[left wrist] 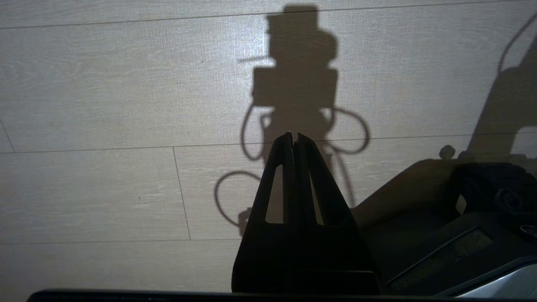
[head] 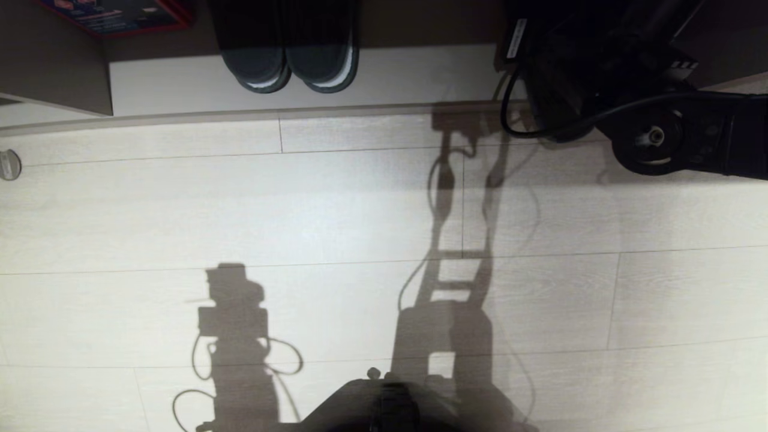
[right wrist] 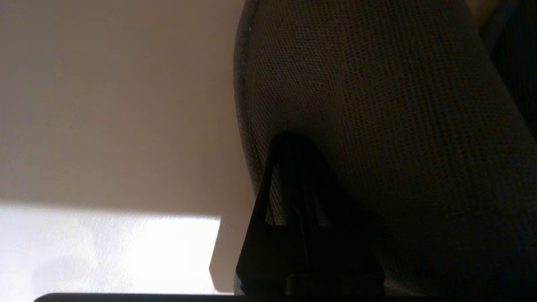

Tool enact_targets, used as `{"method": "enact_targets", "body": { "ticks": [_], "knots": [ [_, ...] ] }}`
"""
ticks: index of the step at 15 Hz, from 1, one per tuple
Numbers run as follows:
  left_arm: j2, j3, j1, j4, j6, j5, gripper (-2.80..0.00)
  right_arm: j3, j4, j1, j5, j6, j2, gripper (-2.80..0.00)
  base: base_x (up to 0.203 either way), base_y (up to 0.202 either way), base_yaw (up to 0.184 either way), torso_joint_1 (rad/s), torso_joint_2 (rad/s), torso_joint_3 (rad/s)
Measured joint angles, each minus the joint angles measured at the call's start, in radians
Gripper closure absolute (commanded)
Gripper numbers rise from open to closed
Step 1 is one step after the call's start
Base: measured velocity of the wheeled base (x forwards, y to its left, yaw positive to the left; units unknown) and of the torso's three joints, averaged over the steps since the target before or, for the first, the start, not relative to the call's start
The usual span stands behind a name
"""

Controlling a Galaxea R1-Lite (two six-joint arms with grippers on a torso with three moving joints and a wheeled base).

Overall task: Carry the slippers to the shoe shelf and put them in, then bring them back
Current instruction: Place the slippers into the shoe cabinet

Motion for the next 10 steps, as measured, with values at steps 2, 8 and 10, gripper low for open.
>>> {"method": "enact_targets", "body": {
  "ticks": [2,8,10],
  "knots": [
    [0.000,0.000,0.000,0.000,0.000,0.000,0.00,-0.041,0.002,-0.003,0.000,-0.001,0.020,0.00,0.000,0.000,0.000,0.000,0.00,0.000],
    [0.000,0.000,0.000,0.000,0.000,0.000,0.00,-0.073,0.005,-0.006,0.002,-0.001,0.043,0.00,0.000,0.000,0.000,0.000,0.00,0.000],
    [0.000,0.000,0.000,0.000,0.000,0.000,0.00,-0.069,0.002,-0.004,0.001,0.000,0.038,0.00,0.000,0.000,0.000,0.000,0.00,0.000]
  ]
}}
